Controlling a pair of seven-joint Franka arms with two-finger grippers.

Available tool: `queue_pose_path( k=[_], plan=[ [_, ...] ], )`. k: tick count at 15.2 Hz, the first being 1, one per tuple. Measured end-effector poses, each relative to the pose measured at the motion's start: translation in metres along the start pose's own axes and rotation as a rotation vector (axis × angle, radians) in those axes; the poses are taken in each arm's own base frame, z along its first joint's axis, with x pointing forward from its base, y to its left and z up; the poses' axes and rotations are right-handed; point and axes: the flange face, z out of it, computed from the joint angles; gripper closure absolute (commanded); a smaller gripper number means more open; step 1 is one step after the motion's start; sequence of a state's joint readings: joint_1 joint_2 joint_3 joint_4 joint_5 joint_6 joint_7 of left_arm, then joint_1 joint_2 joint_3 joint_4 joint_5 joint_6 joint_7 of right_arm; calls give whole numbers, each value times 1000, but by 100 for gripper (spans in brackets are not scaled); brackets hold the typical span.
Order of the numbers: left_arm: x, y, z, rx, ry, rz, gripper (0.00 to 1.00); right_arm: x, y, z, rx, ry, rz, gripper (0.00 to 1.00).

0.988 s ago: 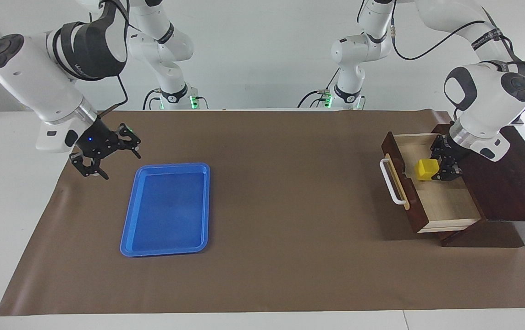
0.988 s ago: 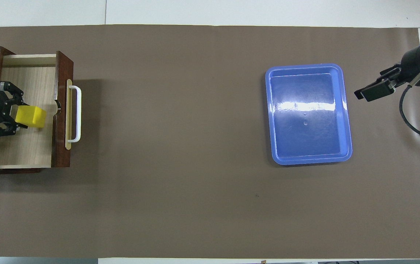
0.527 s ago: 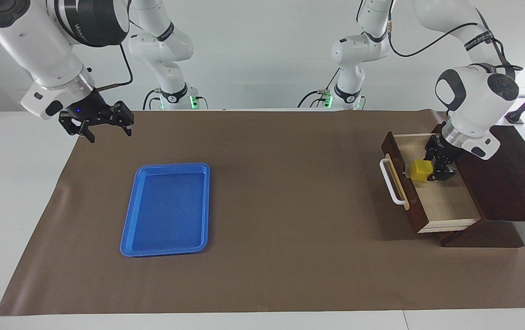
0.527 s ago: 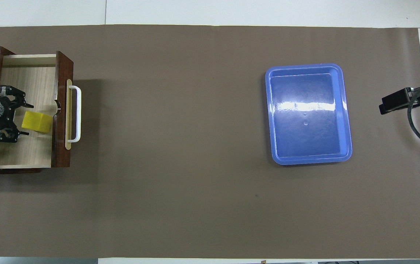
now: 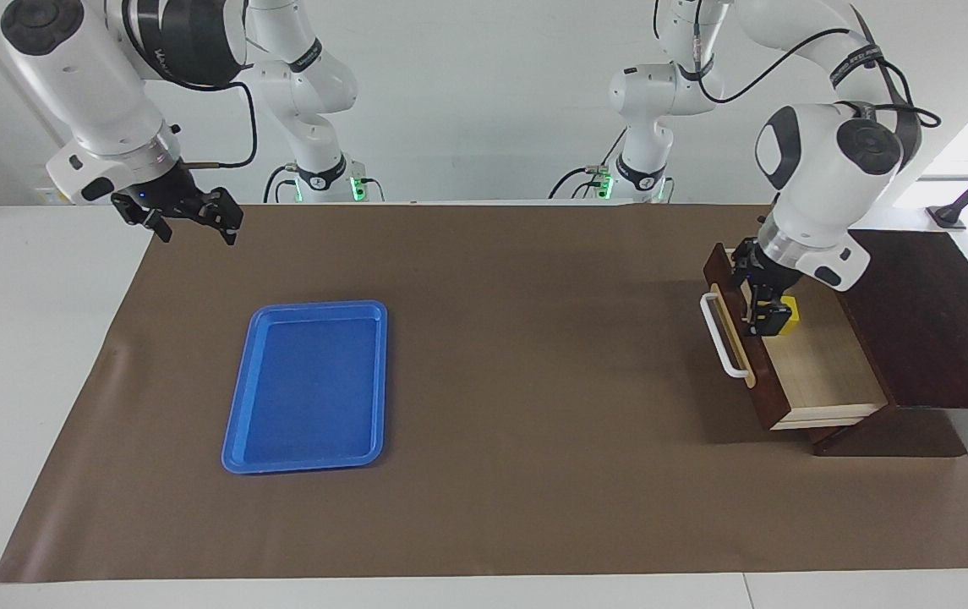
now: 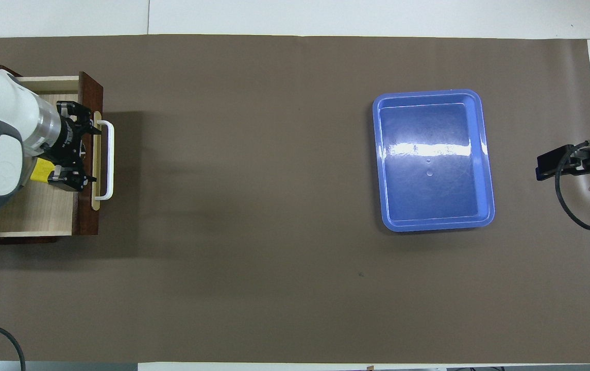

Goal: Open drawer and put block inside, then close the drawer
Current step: 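Push the drawer closed with the left gripper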

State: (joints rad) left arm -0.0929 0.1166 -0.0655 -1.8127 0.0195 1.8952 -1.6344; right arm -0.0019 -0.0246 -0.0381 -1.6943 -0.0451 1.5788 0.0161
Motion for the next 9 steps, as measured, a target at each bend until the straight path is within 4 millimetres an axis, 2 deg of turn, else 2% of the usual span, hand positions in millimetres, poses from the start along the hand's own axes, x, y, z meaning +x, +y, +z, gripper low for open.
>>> queue_pose_path(
  k=[1,3,9],
  plan=[
    [-7,-1,8,2,0,-1,0,2,0,2,0,19,-2,0],
    [-3,-2,22,-9,7,-5,0,5,0,7,1,32,-4,0],
    [43,-1,25,-18,58,20,0,5,-2,10,29,29,0,0]
  ],
)
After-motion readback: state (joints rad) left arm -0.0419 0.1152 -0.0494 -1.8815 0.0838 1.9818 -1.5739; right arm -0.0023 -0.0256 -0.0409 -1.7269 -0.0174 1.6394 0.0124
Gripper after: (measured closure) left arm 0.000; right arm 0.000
